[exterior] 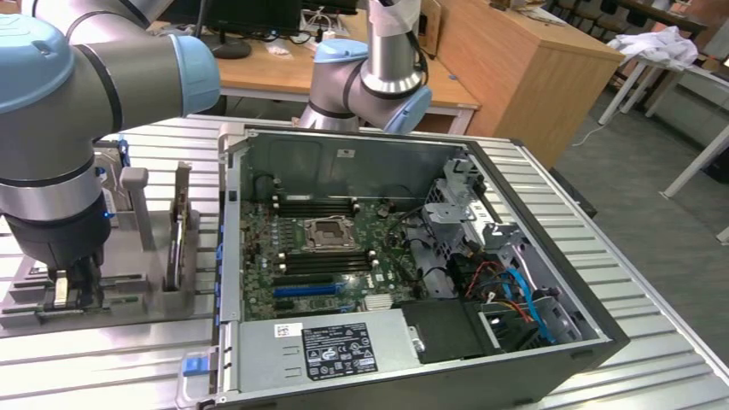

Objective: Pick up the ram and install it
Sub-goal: 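Pick up the ram and move it above insertion slot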

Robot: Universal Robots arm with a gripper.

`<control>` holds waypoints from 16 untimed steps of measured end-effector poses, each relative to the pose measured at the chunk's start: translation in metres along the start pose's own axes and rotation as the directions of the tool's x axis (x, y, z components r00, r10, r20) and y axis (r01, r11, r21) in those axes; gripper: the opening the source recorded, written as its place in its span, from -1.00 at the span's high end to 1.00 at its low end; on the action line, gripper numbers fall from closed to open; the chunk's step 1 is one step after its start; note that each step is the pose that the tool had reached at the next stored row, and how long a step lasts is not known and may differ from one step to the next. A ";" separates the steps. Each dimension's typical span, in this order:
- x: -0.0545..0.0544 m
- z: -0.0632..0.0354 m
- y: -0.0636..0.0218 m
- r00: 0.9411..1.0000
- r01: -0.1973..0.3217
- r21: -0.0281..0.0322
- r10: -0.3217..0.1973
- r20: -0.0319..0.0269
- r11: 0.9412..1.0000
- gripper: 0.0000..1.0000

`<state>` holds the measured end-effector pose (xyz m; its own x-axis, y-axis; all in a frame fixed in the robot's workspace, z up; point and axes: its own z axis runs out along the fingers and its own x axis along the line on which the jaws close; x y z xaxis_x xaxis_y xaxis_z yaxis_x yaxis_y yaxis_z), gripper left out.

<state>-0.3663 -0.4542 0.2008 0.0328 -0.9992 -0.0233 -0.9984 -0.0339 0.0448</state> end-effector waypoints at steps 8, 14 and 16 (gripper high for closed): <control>0.000 0.0001 0.0000 1.000 -0.010 0.000 0.010 0.001 1.000 0.76; 0.000 0.0001 0.0000 1.000 -0.012 0.000 0.012 0.001 1.000 0.76; 0.000 0.0000 0.0000 1.000 -0.012 0.001 0.012 0.001 1.000 0.76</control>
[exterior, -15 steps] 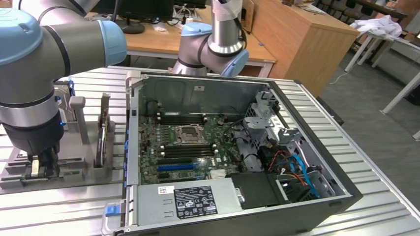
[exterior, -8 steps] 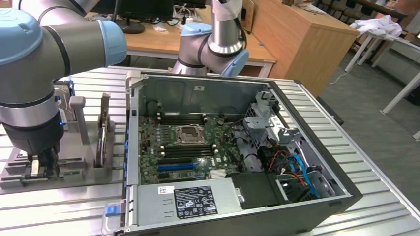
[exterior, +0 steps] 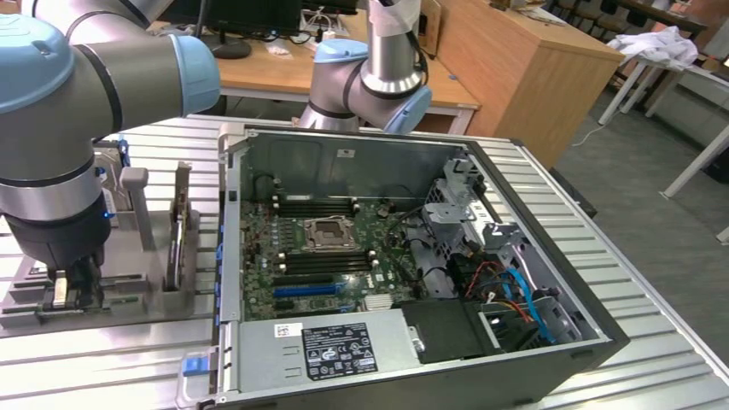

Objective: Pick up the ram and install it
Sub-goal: 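Pick up the ram and move it above insertion slot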

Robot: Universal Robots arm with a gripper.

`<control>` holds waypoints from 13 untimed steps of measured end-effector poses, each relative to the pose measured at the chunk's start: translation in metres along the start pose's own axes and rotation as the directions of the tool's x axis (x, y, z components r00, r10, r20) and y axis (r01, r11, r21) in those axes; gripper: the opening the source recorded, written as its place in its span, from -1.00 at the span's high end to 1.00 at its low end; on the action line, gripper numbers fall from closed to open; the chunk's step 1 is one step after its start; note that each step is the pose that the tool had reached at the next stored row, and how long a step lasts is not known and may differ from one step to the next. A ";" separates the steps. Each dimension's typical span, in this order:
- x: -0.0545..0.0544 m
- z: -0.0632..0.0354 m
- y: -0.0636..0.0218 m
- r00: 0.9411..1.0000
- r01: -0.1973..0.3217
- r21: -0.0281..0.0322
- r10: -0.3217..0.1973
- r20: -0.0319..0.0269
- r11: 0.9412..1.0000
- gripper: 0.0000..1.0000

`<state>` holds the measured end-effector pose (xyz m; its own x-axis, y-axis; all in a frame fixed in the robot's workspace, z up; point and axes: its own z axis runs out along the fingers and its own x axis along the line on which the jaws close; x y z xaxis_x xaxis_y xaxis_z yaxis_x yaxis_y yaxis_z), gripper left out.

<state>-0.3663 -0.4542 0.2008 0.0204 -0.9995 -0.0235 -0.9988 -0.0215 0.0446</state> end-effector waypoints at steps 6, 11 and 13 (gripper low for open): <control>0.000 -0.0033 0.0001 1.000 0.000 0.000 0.000 0.000 1.000 0.76; 0.000 -0.0081 -0.0001 1.000 -0.001 0.000 0.001 0.000 1.000 0.76; 0.000 -0.0104 -0.0002 1.000 -0.002 0.000 0.002 0.000 1.000 0.76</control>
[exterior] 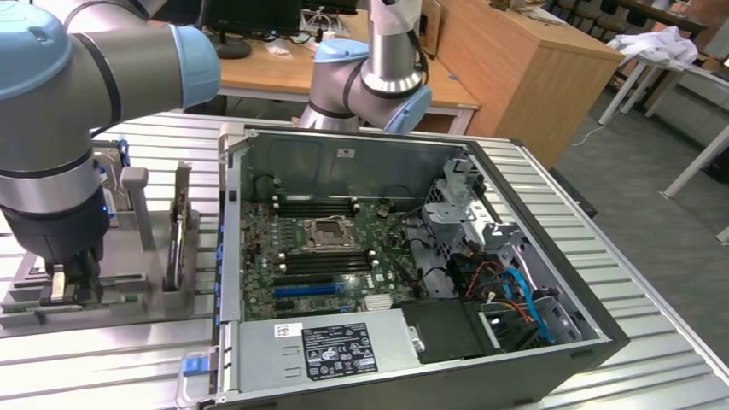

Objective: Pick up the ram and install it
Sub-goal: 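Pick up the ram and move it above insertion slot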

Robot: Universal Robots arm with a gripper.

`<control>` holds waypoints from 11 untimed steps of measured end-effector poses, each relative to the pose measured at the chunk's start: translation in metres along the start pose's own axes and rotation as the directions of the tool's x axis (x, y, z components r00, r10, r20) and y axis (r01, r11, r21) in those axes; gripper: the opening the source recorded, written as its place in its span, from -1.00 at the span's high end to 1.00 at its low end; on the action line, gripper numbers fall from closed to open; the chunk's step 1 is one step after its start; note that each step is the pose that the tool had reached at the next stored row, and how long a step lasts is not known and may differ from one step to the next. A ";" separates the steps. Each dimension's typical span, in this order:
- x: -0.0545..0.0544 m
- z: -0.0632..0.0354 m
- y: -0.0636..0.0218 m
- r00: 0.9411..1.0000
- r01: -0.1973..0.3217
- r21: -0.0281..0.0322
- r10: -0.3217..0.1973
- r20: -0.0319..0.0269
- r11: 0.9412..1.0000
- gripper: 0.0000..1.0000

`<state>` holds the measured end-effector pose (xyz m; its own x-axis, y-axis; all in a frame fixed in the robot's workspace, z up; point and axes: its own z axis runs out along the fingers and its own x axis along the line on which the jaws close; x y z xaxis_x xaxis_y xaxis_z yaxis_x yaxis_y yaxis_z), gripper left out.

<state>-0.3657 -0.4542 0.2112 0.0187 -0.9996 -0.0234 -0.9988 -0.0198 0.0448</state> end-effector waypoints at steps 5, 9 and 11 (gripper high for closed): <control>0.000 -0.0059 -0.0001 1.000 -0.001 0.000 0.001 0.000 1.000 0.76; 0.000 -0.0110 -0.0003 1.000 -0.002 0.000 0.002 0.000 1.000 0.76; 0.000 -0.0139 -0.0004 1.000 -0.002 0.000 0.002 0.000 1.000 0.76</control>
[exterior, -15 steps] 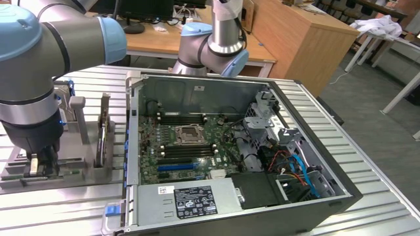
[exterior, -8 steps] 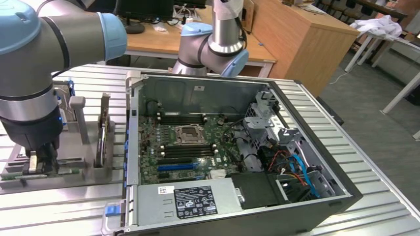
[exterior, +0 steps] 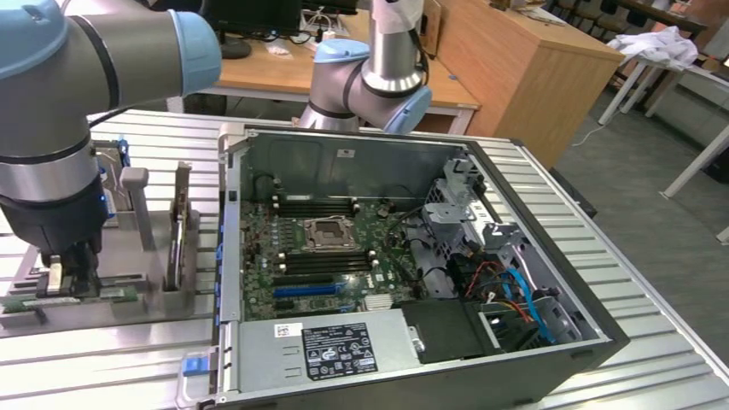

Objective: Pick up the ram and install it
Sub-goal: 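Pick up the ram and move it above insertion slot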

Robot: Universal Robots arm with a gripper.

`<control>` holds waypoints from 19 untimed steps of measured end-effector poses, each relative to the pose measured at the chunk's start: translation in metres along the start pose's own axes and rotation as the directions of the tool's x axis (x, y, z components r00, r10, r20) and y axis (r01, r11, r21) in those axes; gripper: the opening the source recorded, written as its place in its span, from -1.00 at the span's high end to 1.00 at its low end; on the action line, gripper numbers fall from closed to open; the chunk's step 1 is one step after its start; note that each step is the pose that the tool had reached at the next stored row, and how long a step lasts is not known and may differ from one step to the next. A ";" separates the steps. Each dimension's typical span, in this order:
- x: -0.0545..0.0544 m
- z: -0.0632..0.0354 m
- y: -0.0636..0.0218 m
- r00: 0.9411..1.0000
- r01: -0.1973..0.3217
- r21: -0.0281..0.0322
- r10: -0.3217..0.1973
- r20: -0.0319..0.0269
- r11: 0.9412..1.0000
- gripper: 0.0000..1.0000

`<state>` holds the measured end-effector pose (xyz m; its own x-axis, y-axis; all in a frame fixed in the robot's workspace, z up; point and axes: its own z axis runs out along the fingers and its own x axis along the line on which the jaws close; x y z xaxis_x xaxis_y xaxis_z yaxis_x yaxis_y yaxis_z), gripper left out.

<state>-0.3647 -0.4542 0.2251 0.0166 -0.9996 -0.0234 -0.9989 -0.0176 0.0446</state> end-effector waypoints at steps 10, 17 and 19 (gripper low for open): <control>0.000 -0.0176 0.0002 1.000 -0.003 0.000 0.003 0.000 1.000 0.76; -0.001 -0.0313 0.0005 1.000 -0.004 0.000 0.004 0.000 1.000 0.76; -0.001 -0.0349 0.0006 1.000 -0.004 0.000 0.004 0.000 1.000 0.76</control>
<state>-0.3638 -0.4542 0.2600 0.0130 -0.9996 -0.0235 -0.9989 -0.0140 0.0447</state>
